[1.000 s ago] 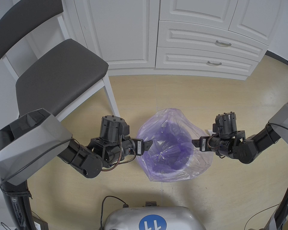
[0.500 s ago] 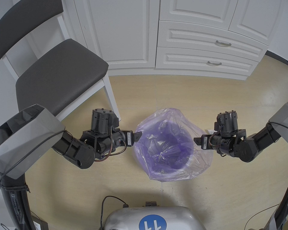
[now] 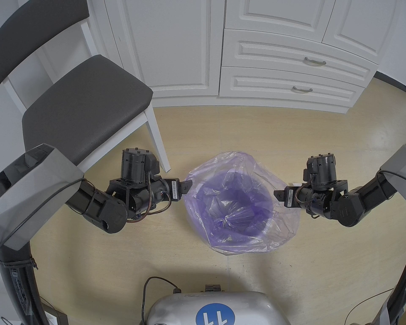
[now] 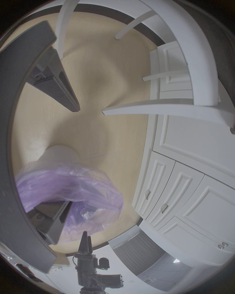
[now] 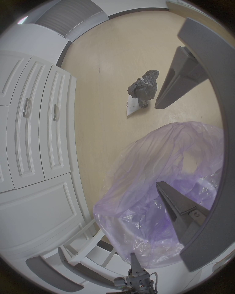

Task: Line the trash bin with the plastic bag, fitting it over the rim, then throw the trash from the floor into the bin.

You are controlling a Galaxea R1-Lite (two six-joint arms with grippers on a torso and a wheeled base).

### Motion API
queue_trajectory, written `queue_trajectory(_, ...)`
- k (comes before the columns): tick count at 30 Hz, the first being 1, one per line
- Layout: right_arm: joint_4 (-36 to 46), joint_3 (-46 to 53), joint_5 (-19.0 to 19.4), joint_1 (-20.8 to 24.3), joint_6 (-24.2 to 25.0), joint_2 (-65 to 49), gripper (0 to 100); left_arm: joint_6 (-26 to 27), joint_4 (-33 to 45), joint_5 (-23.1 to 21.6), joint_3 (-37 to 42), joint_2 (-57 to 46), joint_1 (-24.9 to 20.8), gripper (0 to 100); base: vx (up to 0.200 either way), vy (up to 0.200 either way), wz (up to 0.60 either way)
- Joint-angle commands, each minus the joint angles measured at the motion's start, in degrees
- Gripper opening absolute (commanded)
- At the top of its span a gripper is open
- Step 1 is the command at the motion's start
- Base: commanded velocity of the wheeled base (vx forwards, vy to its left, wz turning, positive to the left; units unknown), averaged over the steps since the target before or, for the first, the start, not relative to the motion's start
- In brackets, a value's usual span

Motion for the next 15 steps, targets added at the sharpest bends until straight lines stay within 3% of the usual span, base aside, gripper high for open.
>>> queue_trajectory(1, -0.03, 0.12, -0.01, 0.08, -0.1, -0.16, 100, -0.1, -0.31, -0.02, 1.49, -1.9, -1.76, 100, 0.0, 0.0, 0.0)
queue_trajectory(8, -0.03, -0.14, -0.01, 0.16, -0.1, 0.72, 100, -0.27, -1.01, -0.02, 3.52, -2.34, -5.63, 100, 0.0, 0.0, 0.0)
queue_trajectory(15, -0.3, -1.29, -0.28, 0.16, 0.07, 2.39, 100, -0.54, -1.19, 0.33, -0.09, 2.93, -5.98, 100, 0.0, 0.0, 0.0)
